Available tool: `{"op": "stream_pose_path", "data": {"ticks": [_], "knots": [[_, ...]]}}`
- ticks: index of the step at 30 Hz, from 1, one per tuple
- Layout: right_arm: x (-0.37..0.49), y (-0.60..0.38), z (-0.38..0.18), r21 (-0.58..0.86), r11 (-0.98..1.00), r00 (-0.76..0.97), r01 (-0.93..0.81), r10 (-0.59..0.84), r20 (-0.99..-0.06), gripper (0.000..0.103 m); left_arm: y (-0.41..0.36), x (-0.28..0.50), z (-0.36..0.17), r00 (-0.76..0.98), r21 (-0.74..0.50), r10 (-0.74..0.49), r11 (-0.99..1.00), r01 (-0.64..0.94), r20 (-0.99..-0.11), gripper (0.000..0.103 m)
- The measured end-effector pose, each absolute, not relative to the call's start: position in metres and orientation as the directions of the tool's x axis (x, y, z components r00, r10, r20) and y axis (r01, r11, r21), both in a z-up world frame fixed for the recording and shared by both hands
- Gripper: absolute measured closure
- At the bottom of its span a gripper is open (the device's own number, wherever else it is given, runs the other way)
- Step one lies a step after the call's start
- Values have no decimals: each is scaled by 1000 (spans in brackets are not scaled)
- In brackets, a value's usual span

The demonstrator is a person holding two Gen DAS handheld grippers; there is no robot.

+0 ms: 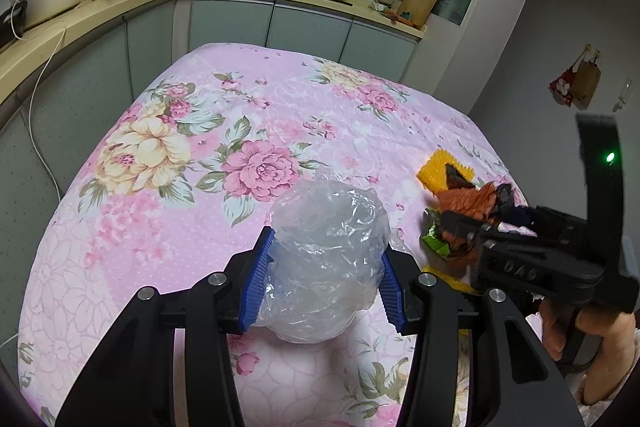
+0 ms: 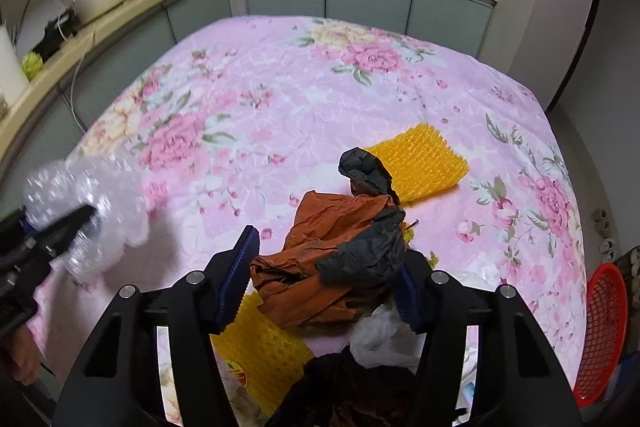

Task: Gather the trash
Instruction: 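Grasp the orange-and-black plastic bag with the right tool while the left tool holds the clear bag, then carry both held bags over the red basket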

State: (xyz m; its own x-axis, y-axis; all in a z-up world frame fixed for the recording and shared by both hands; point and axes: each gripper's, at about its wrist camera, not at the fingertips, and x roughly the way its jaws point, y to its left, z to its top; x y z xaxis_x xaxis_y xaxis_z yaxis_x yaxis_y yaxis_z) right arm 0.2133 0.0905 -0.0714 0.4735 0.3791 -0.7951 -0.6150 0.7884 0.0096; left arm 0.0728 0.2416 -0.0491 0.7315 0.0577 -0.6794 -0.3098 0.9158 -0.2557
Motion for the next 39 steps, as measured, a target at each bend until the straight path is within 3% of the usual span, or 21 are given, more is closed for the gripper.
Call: {"op": "stream_pose_path", "data": {"ticks": [13, 39], "knots": [[224, 55, -27, 75, 832, 561, -549, 434, -705, 44, 239, 78, -35, 749, -242, 77, 921, -307, -658, 57], [238, -49, -1, 175, 917, 680, -359, 385, -624, 44, 193, 131, 10, 824, -205, 61, 956, -210, -563, 57]]}}
